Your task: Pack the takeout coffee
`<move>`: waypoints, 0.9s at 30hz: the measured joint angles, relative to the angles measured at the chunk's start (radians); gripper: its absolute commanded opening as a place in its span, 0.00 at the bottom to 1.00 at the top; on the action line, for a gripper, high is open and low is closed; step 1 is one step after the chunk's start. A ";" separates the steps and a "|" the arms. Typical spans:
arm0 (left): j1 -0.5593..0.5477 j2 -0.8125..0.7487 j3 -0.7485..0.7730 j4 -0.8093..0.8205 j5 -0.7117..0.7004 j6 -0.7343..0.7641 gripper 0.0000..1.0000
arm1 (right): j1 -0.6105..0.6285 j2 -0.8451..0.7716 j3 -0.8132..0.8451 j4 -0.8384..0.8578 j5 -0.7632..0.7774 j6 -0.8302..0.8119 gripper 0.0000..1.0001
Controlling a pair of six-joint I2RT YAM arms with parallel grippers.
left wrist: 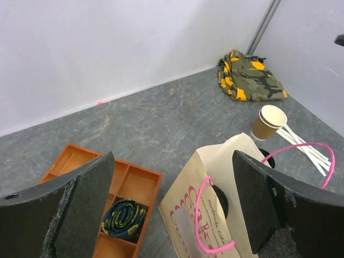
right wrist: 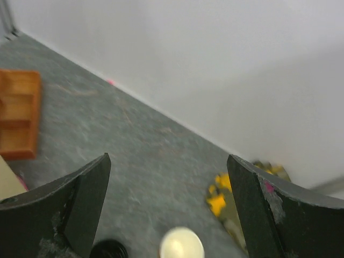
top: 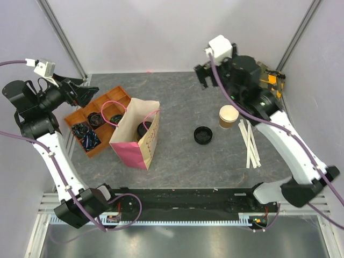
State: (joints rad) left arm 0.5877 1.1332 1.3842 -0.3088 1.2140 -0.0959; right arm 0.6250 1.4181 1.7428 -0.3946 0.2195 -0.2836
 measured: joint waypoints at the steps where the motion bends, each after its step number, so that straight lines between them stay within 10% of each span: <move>1: -0.010 0.003 -0.002 0.012 -0.006 -0.002 0.98 | -0.036 -0.051 -0.048 -0.035 0.005 0.000 0.98; 5: -0.079 0.000 -0.024 0.033 -0.040 0.008 0.98 | -0.237 -0.145 -0.151 -0.166 0.013 0.032 0.98; 17: -0.242 0.010 -0.041 0.016 -0.125 0.068 0.96 | -0.800 -0.082 -0.464 -0.555 -0.139 0.048 0.55; 27: -0.276 0.046 -0.023 0.016 -0.159 0.089 0.95 | -0.867 0.180 -0.462 -0.477 -0.363 0.084 0.45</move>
State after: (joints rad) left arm 0.3119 1.1793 1.3609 -0.2928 1.0546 -0.0071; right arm -0.2417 1.5982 1.2804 -0.8719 -0.1432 -0.1993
